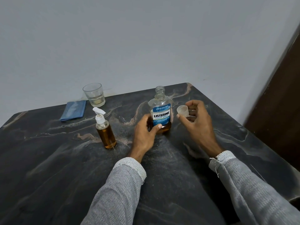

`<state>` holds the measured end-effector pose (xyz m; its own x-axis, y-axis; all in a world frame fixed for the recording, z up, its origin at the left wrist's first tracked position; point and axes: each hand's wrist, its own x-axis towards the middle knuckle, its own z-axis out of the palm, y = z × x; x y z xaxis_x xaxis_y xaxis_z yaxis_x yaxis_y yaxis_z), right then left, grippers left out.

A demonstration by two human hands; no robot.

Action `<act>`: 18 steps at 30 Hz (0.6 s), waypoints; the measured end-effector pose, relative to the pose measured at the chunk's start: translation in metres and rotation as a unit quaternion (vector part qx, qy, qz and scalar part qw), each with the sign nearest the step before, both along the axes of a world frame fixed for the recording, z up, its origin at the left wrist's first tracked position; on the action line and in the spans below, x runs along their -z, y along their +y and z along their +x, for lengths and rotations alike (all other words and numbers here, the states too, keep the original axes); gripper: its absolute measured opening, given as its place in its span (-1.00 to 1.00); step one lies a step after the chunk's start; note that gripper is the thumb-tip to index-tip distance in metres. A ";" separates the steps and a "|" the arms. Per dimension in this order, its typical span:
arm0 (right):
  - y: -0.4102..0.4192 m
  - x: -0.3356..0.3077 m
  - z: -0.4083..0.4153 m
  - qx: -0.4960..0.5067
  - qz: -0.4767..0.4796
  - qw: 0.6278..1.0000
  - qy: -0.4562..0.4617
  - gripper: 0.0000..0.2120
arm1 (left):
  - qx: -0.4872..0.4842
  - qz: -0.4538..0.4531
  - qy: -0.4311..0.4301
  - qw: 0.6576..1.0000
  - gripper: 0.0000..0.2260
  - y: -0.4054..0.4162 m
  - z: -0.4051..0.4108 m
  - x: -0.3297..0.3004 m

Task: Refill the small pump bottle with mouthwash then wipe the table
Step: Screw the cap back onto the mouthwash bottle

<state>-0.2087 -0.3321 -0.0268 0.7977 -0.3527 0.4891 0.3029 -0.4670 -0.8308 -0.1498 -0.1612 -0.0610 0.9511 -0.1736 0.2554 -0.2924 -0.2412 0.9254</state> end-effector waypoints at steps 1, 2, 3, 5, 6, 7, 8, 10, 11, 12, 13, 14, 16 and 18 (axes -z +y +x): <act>-0.001 -0.007 -0.001 -0.007 -0.012 1.000 -0.001 -0.61 | 0.004 0.003 -0.001 1.000 -0.60 0.001 -0.001 0.000; -0.002 -0.014 -0.001 -0.015 -0.024 1.000 -0.004 -0.62 | 0.009 0.007 -0.003 1.000 -0.60 0.001 -0.002 0.000; -0.003 -0.022 -0.002 -0.021 -0.040 0.999 -0.007 -0.62 | 0.013 0.012 -0.004 1.000 -0.60 0.002 -0.003 0.000; -0.005 -0.040 -0.002 -0.027 -0.086 0.996 -0.007 -0.63 | 0.018 0.020 -0.008 1.000 -0.60 0.004 -0.006 -0.001; -0.006 -0.049 -0.003 -0.029 -0.112 0.993 -0.007 -0.64 | 0.019 0.023 -0.014 0.999 -0.61 0.004 -0.007 0.000; -0.008 -0.058 -0.003 -0.035 -0.136 0.990 -0.006 -0.64 | 0.018 0.026 -0.018 0.999 -0.61 0.005 -0.008 0.000; -0.009 -0.068 -0.002 -0.044 -0.157 0.987 -0.002 -0.64 | 0.017 0.028 -0.021 0.999 -0.61 0.005 -0.009 0.000; -0.010 -0.086 -0.002 -0.071 -0.199 0.977 0.021 -0.64 | 0.017 0.030 -0.022 0.999 -0.60 0.006 -0.011 0.000; -0.010 -0.096 -0.001 -0.085 -0.225 0.970 0.033 -0.64 | 0.016 0.032 -0.020 0.999 -0.60 0.006 -0.011 0.000; -0.009 -0.104 0.000 -0.097 -0.251 0.962 0.045 -0.65 | 0.016 0.033 -0.017 0.999 -0.60 0.006 -0.011 0.001; -0.008 -0.112 0.001 -0.108 -0.273 0.954 0.054 -0.65 | 0.016 0.033 -0.014 0.999 -0.59 0.006 -0.011 0.001; -0.006 -0.119 0.003 -0.119 -0.291 0.947 0.062 -0.65 | 0.018 0.031 -0.013 0.999 -0.59 0.006 -0.011 0.001; -0.001 -0.130 0.008 -0.136 -0.314 0.936 0.075 -0.63 | 0.021 0.030 -0.013 0.999 -0.60 0.006 -0.011 0.001; 0.004 -0.137 0.013 -0.150 -0.335 0.926 0.089 -0.64 | 0.023 0.033 -0.013 0.999 -0.60 0.006 -0.012 0.001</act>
